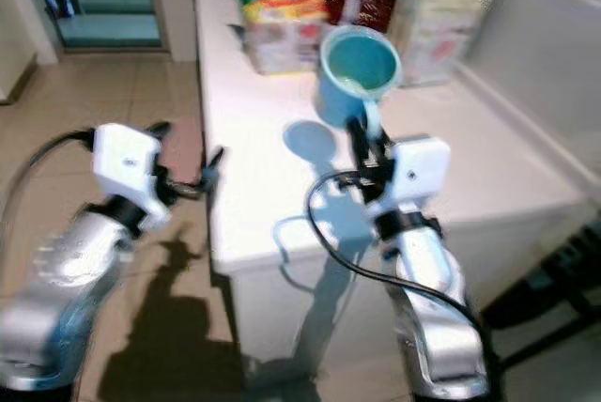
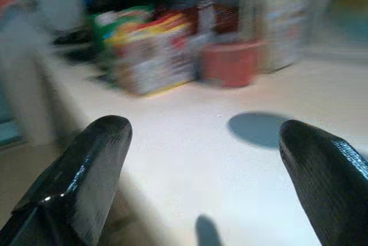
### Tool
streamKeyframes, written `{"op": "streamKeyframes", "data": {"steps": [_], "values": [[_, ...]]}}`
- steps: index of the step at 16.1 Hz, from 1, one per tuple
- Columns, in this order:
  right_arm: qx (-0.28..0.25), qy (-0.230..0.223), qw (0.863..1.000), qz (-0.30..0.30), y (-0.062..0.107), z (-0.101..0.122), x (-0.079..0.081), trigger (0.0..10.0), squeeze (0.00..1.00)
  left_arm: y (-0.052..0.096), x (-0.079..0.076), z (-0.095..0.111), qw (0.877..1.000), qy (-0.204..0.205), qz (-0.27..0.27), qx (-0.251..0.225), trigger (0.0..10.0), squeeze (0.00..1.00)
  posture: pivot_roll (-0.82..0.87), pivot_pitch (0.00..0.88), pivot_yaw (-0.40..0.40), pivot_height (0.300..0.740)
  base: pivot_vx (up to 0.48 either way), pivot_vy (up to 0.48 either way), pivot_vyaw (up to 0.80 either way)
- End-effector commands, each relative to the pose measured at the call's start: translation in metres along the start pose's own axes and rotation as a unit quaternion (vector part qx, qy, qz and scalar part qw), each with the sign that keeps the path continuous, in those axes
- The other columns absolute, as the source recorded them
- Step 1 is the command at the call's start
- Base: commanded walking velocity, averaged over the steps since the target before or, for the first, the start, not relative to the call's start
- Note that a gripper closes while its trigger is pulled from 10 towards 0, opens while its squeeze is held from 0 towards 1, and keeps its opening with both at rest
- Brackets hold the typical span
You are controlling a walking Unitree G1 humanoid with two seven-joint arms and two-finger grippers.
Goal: Setting the table
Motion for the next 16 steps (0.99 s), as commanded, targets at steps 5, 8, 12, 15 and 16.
{"op": "streamKeyframes", "data": {"steps": [5,8,12,15,16], "values": [[0.001,-0.008,1.000,-0.005,-0.002,0.003,0.000,10.0,0.00,-0.005,0.010,-0.001,0.999,-0.014,0.031,0.007,10.0,0.00,0.01,0.000,-0.042,0.740,0.000,-0.450,0.00],[0.028,-0.001,0.999,-0.047,0.000,-0.006,-0.009,10.0,0.00,-0.012,0.019,-0.004,0.997,-0.028,0.072,0.018,10.0,0.00,0.00,0.000,-0.033,0.740,0.000,-0.453,0.00],[0.043,0.021,0.997,-0.061,-0.001,-0.009,-0.014,10.0,0.00,-0.016,0.023,-0.004,0.995,-0.038,0.091,0.018,10.0,0.00,0.00,0.000,-0.030,0.740,0.000,-0.457,0.00],[0.052,0.035,0.996,-0.065,-0.002,-0.011,-0.016,10.0,0.00,-0.018,0.024,-0.003,0.994,-0.043,0.097,0.016,10.0,0.00,0.00,0.000,-0.031,0.740,0.000,-0.458,0.19],[0.052,0.035,0.996,-0.069,-0.002,-0.011,-0.016,10.0,0.00,-0.019,0.023,-0.003,0.994,-0.043,0.097,0.016,10.0,0.00,0.00,0.000,-0.030,0.740,0.000,-0.458,0.80]]}}
Point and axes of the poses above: a point about 5 cm out from each wrist's last joint towards the gripper, its own y axis pointing back from the gripper into the wrist, its own z axis along the axis of the wrist's last joint, x = y × z, the point moved 1 cm from there along -y, pointing out of the wrist towards the gripper, and after that the axes turned 2 degrees about -y, right-handed, at the moved point
